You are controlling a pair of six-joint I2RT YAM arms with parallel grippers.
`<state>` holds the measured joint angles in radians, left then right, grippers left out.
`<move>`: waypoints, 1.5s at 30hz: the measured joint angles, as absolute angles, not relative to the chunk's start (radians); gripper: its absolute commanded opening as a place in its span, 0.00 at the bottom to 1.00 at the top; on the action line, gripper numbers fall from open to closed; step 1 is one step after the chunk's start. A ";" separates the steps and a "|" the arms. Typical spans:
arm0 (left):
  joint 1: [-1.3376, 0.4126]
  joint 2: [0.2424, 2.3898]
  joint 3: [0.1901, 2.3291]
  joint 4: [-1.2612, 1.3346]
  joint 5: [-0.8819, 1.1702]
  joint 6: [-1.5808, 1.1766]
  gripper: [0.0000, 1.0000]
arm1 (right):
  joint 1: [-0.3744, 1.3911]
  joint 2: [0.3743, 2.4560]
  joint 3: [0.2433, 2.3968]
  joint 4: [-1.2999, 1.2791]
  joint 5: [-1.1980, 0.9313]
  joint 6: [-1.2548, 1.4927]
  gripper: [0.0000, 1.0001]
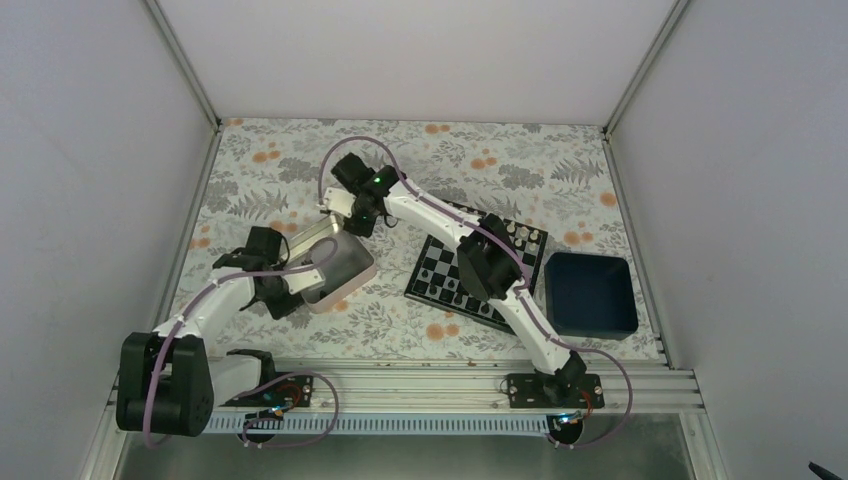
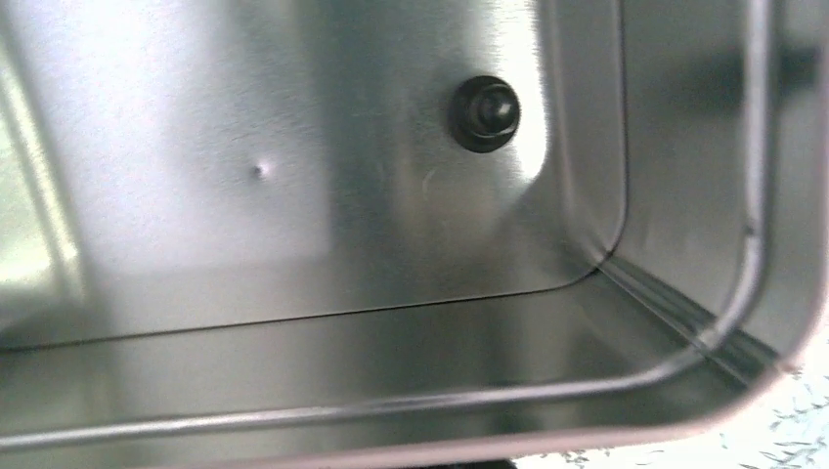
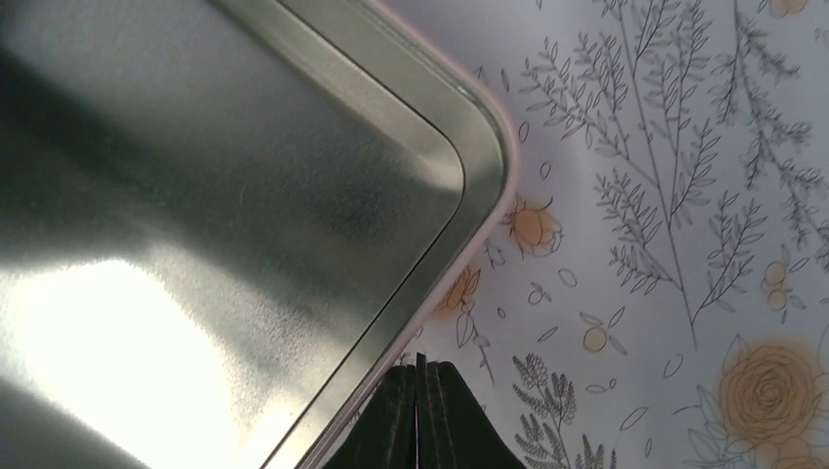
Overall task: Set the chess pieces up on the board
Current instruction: Adjust the storage box at the center of the board.
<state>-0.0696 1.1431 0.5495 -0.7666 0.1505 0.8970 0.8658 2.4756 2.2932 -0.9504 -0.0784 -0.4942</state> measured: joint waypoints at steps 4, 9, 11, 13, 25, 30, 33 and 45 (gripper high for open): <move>-0.099 1.160 0.563 -0.807 0.178 0.895 0.02 | 0.871 2.476 2.294 -0.911 -0.084 -0.485 0.04; -0.155 1.181 0.597 -0.840 0.218 0.879 0.02 | 0.872 2.476 2.294 -0.861 -0.105 -0.479 0.04; -0.189 1.186 0.612 -0.842 0.232 0.870 0.02 | 0.875 2.476 2.296 -0.852 -0.121 -0.477 0.04; -0.223 1.195 0.624 -0.839 0.243 0.856 0.02 | 0.882 2.476 2.296 -0.851 -0.136 -0.477 0.04; -0.404 1.342 0.668 -0.796 0.266 0.799 0.02 | 0.896 2.476 2.294 -0.830 -0.196 -0.443 0.04; -0.487 1.378 0.685 -0.776 0.265 0.777 0.02 | 0.889 2.468 2.268 -0.784 -0.157 -0.421 0.04; -0.526 1.408 0.698 -0.760 0.262 0.770 0.02 | 0.882 2.465 2.259 -0.764 -0.117 -0.414 0.04; -0.547 1.450 0.710 -0.725 0.204 0.770 0.02 | 0.789 2.468 2.270 -0.709 -0.048 -0.402 0.03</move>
